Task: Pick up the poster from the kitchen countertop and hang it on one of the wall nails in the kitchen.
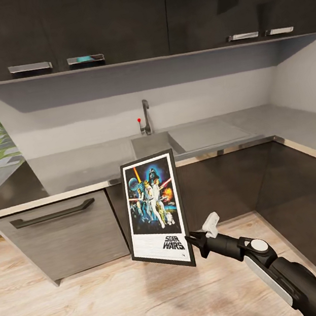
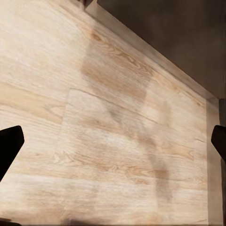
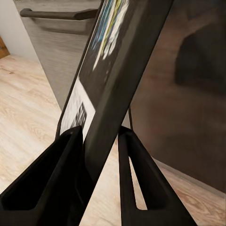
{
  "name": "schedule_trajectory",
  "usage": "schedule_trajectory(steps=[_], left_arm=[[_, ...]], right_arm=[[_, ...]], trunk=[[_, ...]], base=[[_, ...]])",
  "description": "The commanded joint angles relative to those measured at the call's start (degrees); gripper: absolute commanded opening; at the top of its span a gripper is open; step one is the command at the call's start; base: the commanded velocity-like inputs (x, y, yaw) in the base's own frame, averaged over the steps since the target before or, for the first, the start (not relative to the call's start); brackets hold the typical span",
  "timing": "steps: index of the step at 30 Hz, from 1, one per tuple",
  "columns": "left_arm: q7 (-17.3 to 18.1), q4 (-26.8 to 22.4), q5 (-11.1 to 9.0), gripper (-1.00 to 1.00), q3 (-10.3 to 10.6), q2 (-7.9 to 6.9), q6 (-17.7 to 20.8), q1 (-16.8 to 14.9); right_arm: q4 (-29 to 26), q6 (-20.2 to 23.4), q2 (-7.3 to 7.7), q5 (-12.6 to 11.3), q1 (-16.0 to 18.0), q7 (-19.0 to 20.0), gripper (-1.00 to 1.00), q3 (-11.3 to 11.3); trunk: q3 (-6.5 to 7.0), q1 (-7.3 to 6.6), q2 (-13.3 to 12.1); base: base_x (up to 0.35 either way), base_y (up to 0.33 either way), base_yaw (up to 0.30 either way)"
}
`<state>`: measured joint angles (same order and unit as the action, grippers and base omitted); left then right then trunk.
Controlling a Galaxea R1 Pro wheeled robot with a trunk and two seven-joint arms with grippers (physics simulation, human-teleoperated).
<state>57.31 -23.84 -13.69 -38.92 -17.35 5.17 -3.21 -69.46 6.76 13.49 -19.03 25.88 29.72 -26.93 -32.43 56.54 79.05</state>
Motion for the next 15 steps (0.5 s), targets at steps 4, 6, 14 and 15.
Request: schedule_trajectory(steps=[4, 6, 14, 15], left_arm=[[0.14, 0.02, 0.16, 1.00, 0.46, 0.55, 0.58, -0.04], [0.09, -0.03, 0.43, 1.00, 0.80, 1.03, 0.60, -0.04], [-5.11, -6.21, 0.92, 1.00, 2.24, 2.01, 3.03, -0.04], [-5.34, -6.44, 0.94, 1.00, 2.35, 2.05, 3.41, -0.04]], right_arm=[[-0.06, 0.54, 0.04, -0.66, 0.04, 0.02, -1.00, -0.05], [-0.06, 0.54, 0.04, -0.66, 0.04, 0.01, -1.00, -0.05], [-0.06, 0.54, 0.04, -0.66, 0.04, -0.01, -1.00, -0.06], [-0.06, 0.54, 0.04, -0.66, 0.04, -0.02, -1.00, -0.06]], trunk=[[0.67, -0.89, -1.59], [1.03, -1.33, -2.39], [2.46, -3.08, -5.60], [2.64, -3.30, -6.00]], base=[[0.000, 0.000, 0.000], [0.000, 0.000, 0.000], [0.000, 0.000, 0.000], [0.000, 0.000, 0.000]])
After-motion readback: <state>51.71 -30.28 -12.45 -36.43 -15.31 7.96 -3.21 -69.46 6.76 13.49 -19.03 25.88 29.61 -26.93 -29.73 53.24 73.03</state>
